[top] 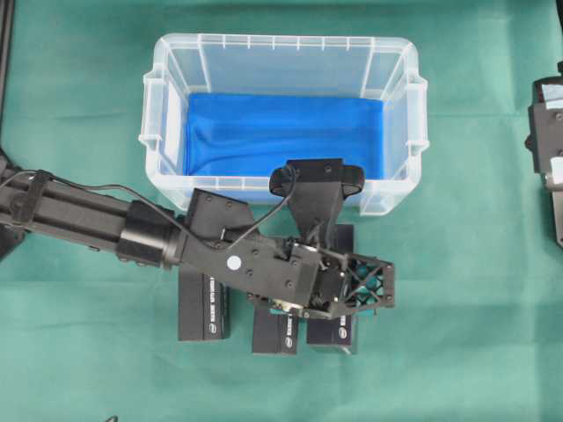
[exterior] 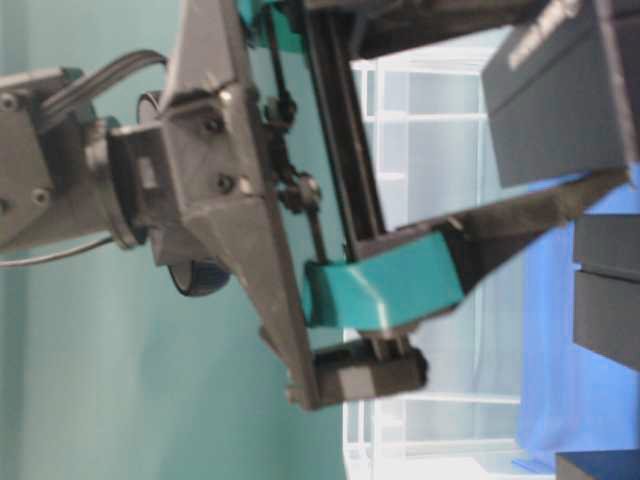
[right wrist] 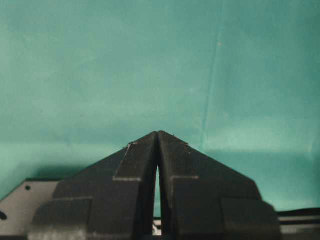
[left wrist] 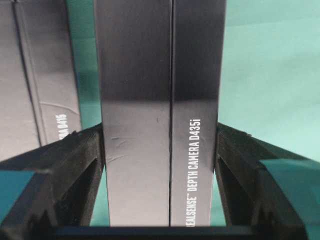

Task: Take the box out of the case with the left arm.
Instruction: 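Set the box upright right of the other boxes and open the left gripper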

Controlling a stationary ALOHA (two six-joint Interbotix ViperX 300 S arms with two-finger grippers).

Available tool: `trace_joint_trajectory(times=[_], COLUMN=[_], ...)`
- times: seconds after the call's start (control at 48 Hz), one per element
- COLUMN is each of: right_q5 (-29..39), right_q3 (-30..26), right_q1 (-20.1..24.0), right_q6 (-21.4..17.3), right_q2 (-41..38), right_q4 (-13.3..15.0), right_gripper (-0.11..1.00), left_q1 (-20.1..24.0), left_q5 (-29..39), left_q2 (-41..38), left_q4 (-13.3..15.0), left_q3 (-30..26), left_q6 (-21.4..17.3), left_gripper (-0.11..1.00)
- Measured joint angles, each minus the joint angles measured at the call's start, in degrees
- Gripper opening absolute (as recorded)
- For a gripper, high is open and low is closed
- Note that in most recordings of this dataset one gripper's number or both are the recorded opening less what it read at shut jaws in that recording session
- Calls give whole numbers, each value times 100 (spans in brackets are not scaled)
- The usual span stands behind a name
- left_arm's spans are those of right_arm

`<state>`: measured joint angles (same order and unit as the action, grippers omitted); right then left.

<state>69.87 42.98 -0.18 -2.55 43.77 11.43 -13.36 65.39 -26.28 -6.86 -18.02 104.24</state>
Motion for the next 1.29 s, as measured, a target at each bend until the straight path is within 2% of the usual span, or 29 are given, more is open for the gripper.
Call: trace_joint_trajectory(times=[0.645, 0.853, 1.145, 1.291], right_q5=[-9, -9, -9, 0], right_q3=[0, 0, 0, -9], right_q1=[0, 0, 0, 0], right_q6=[0, 0, 0, 0], right_q2=[0, 0, 0, 9], right_q4=[0, 0, 0, 0], right_gripper=[3, 3, 3, 3], left_q1=[-18, -9, 18, 18], left_q5=[-439, -483, -694, -712], left_q2=[-35, -26, -26, -26], left_q4=[9, 220, 237, 220], left_q3=[308, 466, 501, 527], left_q6=[-44, -193, -264, -343], left_gripper=[61, 61, 61, 93])
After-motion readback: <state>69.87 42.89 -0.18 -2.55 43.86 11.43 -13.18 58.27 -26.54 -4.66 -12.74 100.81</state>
